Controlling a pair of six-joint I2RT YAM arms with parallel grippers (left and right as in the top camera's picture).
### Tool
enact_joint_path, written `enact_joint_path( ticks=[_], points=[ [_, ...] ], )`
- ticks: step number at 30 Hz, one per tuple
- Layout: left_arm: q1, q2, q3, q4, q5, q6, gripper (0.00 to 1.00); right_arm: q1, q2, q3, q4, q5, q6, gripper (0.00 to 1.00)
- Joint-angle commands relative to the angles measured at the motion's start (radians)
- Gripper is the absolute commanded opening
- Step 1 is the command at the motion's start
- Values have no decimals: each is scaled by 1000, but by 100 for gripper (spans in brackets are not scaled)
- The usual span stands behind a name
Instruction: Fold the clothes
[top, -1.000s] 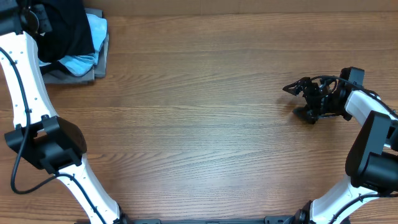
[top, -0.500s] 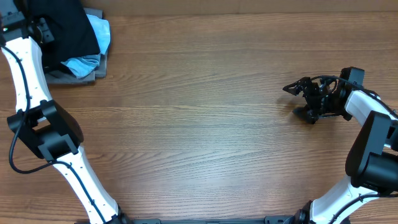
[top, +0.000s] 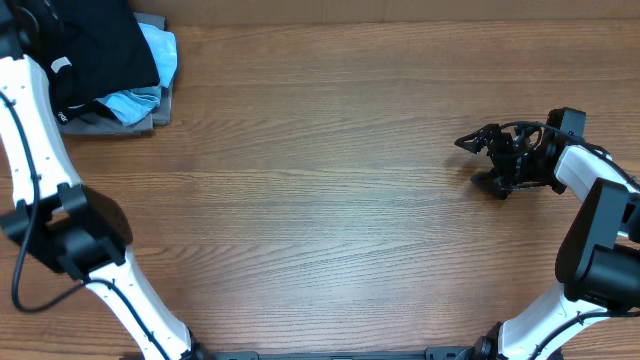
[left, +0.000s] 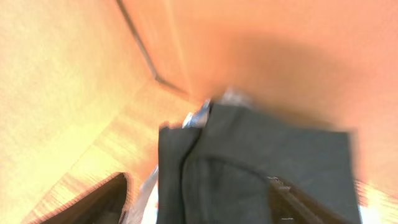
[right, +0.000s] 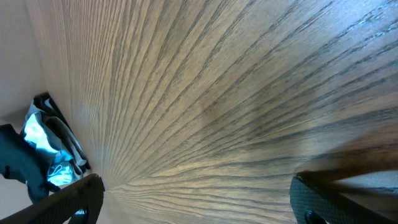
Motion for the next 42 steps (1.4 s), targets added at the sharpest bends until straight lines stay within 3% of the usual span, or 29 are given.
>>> enact_joint_path(
  ticks=[1,3,4,11,20,23,27,31,33,35,37,39,42],
  points=[
    [-23,-58,26,17,53,-5,38,-8,20,-10,2,125,-18,100],
    [-25,-38,26,33,53,-5,6,-8,20,-10,2,125,-18,100],
    [-25,-27,26,44,53,-5,4,-8,20,-10,1,125,-18,100],
    [-20,123,26,151,53,-4,4,-8,20,-10,1,125,-18,100],
    [15,325,26,138,53,-20,15,-8,20,-10,1,125,-18,100],
    [18,333,26,124,53,-31,13,-8,20,-10,2,125,-18,100],
    [14,304,55,142,53,-32,23,-8,20,-10,2,125,-18,100],
    [6,249,122,116,54,-42,23,-8,20,-10,1,125,-18,100],
    [1,213,153,95,60,-77,31,-8,20,-10,1,125,-18,100],
    [-3,168,169,79,104,-100,56,-8,20,-10,2,125,-18,100],
    [-7,111,172,63,180,-102,70,-8,20,-10,1,125,-18,100],
    [-11,59,172,41,266,-103,100,-8,20,-10,3,125,-18,100],
    [-15,-19,172,-4,418,-103,100,-8,20,-10,50,125,-18,100]
  ],
)
